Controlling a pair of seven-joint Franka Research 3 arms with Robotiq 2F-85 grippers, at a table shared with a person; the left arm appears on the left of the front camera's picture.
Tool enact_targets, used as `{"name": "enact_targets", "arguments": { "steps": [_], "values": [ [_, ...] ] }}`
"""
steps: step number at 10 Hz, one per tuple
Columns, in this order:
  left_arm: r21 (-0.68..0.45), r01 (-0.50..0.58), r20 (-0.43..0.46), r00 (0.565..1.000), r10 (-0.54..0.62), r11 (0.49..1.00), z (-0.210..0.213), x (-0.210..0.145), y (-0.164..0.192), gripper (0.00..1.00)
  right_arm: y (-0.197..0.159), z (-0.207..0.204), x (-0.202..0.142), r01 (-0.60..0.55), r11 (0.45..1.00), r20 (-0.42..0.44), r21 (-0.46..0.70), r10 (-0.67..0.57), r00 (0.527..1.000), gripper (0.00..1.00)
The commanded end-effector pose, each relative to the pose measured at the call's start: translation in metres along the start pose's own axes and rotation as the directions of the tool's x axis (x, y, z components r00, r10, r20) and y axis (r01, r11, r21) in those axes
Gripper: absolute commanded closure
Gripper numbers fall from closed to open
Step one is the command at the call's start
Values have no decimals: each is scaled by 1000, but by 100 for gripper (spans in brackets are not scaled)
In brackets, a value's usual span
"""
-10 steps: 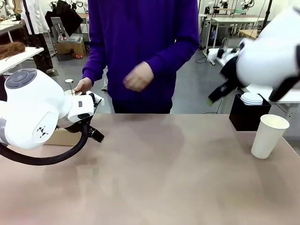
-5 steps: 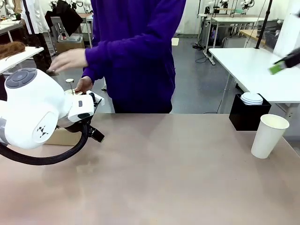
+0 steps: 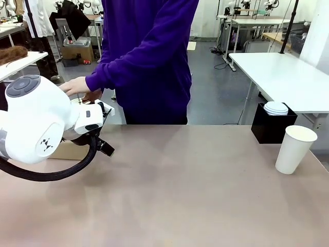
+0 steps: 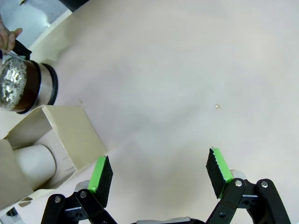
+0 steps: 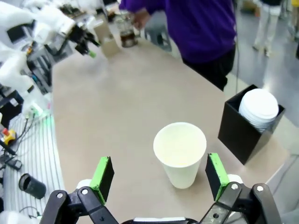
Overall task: Pour a drink into a cup and package it in a carrier.
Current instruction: Pick up the 600 ml Paper Cup and place it in the middle top area of the table.
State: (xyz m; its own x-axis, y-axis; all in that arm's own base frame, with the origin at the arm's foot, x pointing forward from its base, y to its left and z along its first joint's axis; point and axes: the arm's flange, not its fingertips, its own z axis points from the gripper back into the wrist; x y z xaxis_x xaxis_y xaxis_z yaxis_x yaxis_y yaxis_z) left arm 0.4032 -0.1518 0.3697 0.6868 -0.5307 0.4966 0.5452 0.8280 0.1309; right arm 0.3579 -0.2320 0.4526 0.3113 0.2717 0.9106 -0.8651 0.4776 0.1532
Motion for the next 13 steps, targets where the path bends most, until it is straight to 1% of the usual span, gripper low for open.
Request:
{"name": "enact_targets", "arguments": {
  "steps": [1,3,4,5,8,9,10,12,13],
  "values": [
    [-1,-1,0,1000,1,1000,0,-1,0,0,-36,-11,-37,-54,995,87,87,46,995,0],
    [-1,-1,0,1000,1,1000,0,-1,0,0,-48,-20,-62,-78,990,142,118,61,988,0],
    [-1,-1,0,1000,1,1000,0,-1,0,0,-53,-24,-64,-74,996,142,56,66,988,0],
    [-1,-1,0,1000,1,1000,0,-1,0,0,-24,-25,-67,-44,995,123,88,33,992,0],
    [-1,-1,0,1000,1,1000,0,-1,0,0,-24,-25,-67,-44,995,123,88,33,992,0],
    [-1,-1,0,1000,1,1000,0,-1,0,0,-36,-26,-72,-52,995,131,84,40,991,0],
    [-1,-1,0,1000,1,1000,0,-1,0,0,-41,-41,-84,-79,994,184,77,63,981,0],
    [-1,-1,0,1000,1,1000,0,-1,0,0,-40,-66,-114,-122,988,278,98,91,956,0],
    [-1,-1,0,1000,1,1000,0,-1,0,0,-39,-73,-125,-124,988,316,91,89,945,0]
  ]
}}
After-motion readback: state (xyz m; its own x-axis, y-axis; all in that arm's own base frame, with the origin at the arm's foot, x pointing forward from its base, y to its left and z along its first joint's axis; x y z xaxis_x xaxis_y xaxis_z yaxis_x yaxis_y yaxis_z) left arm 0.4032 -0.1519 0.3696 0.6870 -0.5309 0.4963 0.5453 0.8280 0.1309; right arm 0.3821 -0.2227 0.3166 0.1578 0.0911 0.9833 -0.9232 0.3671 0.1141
